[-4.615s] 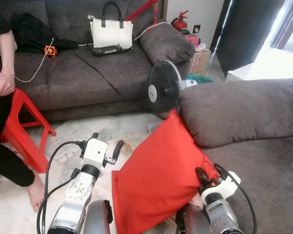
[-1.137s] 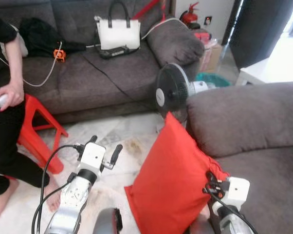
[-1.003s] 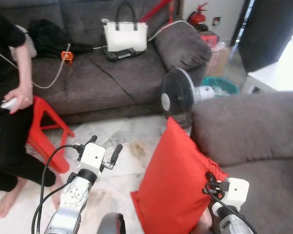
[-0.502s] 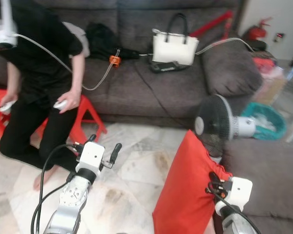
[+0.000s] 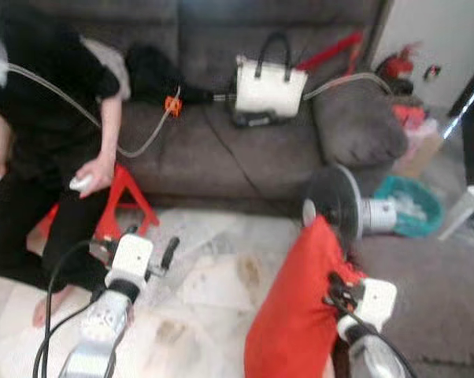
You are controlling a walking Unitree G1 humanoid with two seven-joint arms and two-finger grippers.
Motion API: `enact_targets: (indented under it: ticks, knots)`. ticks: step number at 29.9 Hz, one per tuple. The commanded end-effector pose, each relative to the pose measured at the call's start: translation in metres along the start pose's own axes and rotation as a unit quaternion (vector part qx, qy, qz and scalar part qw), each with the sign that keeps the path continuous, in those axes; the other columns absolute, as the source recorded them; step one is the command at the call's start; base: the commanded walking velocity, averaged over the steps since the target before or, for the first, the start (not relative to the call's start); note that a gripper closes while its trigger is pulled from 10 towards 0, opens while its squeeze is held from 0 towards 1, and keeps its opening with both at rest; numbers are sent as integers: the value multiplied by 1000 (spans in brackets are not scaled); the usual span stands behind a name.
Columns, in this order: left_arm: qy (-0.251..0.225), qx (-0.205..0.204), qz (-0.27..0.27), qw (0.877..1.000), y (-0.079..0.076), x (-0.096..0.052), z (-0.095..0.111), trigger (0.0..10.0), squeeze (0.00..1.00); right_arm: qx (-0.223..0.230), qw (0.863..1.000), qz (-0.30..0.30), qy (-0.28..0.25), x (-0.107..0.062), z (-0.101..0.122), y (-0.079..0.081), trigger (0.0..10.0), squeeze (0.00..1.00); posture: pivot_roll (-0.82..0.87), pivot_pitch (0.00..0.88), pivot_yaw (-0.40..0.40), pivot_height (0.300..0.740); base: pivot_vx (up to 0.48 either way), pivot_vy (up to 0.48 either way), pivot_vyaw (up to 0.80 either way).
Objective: Move the pillow to the sofa from floor
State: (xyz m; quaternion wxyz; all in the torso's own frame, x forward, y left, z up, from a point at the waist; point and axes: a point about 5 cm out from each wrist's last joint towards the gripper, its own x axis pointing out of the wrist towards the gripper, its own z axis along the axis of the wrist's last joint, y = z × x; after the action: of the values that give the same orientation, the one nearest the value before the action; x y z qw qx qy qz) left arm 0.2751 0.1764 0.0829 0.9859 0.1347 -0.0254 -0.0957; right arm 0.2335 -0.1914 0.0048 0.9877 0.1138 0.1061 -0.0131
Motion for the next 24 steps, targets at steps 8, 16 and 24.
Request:
enact_targets:
  ticks: [8, 16, 24]
  knots:
    - [-9, 5, -12, 1000, -6, 1, 5, 10000, 0, -10, 999, -16, -50, 4, 21, -9, 10000, 0, 145, 0, -26, 740, 0, 0, -77]
    - [-8, 7, -11, 1000, -6, 0, 6, 10000, 0, -11, 999, -16, -46, 5, 20, -9, 10000, 0, 148, 0, -26, 740, 0, 0, -760]
    - [-10, 8, -10, 1000, -6, -1, 6, 10000, 0, -12, 999, -19, -43, 6, 20, -11, 10000, 0, 146, 0, -27, 740, 0, 0, -781]
